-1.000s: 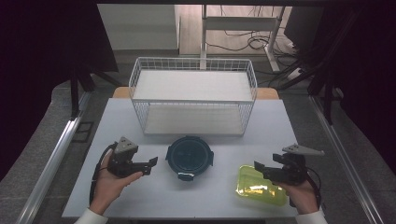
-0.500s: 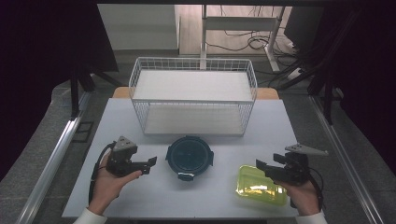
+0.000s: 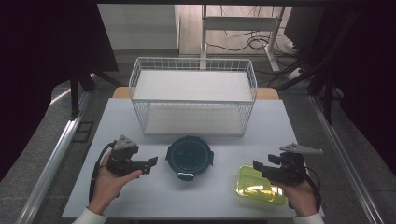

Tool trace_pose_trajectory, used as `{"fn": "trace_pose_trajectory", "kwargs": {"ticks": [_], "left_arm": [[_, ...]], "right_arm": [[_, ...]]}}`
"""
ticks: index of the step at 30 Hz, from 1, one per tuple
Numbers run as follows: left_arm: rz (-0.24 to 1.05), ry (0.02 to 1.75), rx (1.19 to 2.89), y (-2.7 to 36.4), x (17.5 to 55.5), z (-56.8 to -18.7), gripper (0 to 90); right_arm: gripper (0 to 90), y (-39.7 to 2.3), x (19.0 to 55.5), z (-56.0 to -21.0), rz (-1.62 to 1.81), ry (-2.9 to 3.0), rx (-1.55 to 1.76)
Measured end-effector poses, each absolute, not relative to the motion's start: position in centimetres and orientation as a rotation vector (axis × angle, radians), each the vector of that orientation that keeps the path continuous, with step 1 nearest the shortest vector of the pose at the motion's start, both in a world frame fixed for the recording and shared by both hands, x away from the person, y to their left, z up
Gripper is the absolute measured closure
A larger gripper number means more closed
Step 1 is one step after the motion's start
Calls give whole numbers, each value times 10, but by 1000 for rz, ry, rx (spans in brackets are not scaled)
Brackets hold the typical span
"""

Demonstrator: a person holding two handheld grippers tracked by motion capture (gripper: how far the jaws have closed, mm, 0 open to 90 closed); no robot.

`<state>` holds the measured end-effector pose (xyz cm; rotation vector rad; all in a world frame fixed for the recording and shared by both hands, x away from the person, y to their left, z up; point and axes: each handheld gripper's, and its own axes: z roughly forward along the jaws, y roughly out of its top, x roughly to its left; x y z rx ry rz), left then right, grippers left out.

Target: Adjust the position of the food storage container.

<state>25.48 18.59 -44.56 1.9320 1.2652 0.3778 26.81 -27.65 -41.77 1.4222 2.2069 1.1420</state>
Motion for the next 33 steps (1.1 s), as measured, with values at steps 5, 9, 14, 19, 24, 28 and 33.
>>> {"fn": "trace_pose_trajectory", "kwargs": {"ticks": [5, 9, 14, 19, 24, 28, 33], "left_arm": [[358, 1270, 1934, 188, 256, -446, 167], [346, 1269, 1935, 188, 256, -447, 167], [341, 1262, 1935, 188, 256, -446, 167], [326, 1258, 1942, 189, 256, -447, 167], [316, 1254, 1952, 189, 256, -448, 167], [313, 1247, 1958, 189, 256, -448, 166], [308, 1251, 1960, 190, 256, -450, 166]], "right_arm": [[342, -266, 271, -415, 1133, 2238, 1406], [376, -252, 273, -413, 1119, 2281, 1388], [418, -231, 276, -417, 1082, 2334, 1379], [519, -208, 280, -426, 1011, 2378, 1396], [580, -193, 285, -431, 979, 2395, 1409], [660, -173, 294, -435, 939, 2431, 1403], [806, -155, 306, -442, 875, 2455, 1404]]}}
